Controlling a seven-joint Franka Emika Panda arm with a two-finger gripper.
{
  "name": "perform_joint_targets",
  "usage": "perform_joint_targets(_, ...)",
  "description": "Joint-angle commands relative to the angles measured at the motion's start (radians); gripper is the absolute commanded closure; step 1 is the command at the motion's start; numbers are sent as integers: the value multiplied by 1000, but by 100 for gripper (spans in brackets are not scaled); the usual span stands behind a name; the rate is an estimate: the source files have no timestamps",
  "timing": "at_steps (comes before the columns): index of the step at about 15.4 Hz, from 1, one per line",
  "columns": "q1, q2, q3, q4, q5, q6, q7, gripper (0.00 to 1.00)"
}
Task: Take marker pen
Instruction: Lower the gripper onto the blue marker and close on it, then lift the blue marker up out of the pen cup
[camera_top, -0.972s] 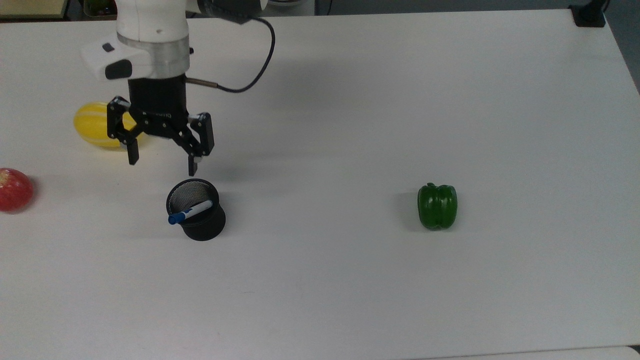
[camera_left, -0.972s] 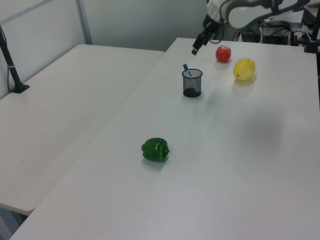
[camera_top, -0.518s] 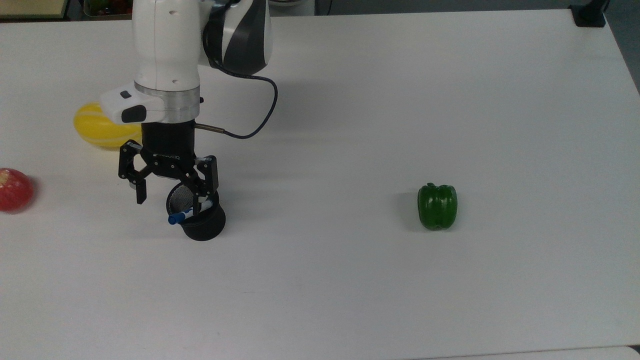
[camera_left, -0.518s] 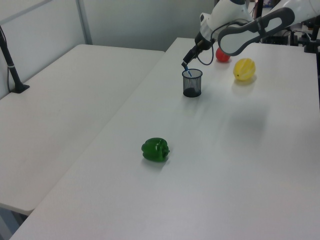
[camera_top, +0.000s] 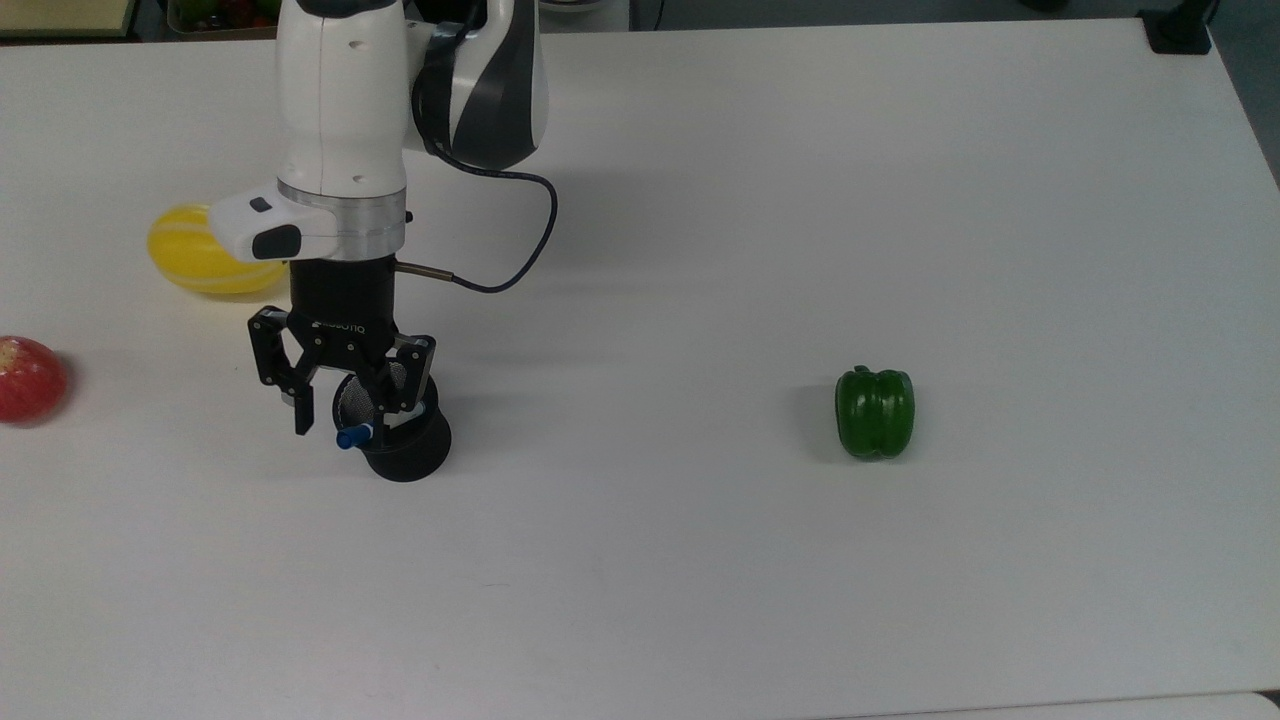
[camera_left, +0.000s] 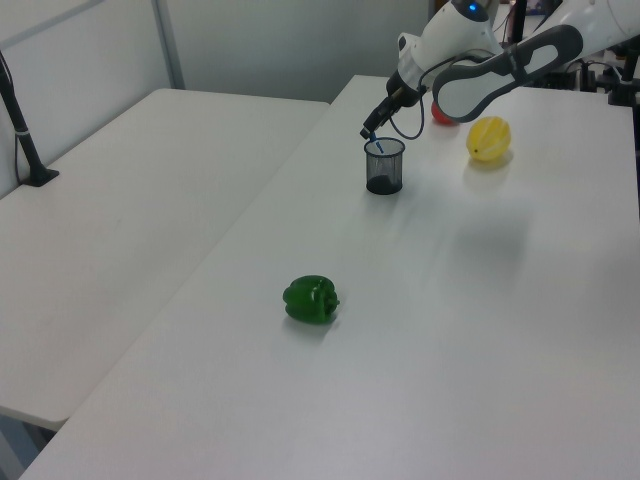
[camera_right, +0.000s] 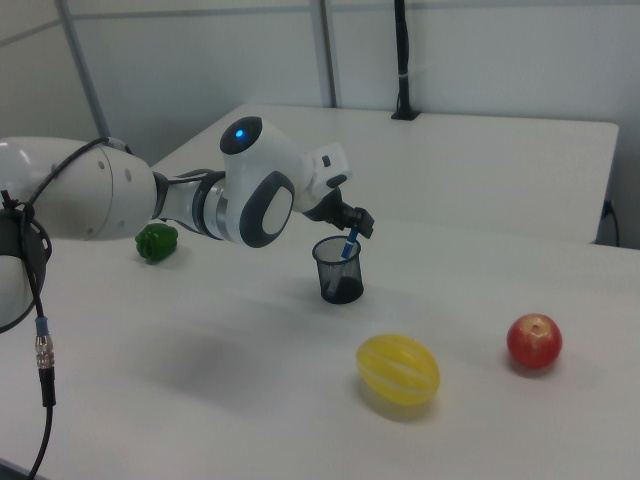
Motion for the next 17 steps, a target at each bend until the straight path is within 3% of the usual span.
perform_joint_targets(1,10,10,-4,9,-1,25,16,55)
perform_joint_targets(4,13,11,-4,7,-1,27,16,69)
perform_joint_targets(10,13,10,-4,7,-4,27,16,88)
perform_joint_targets(17,15,-22,-4,7,-1,24,16,92)
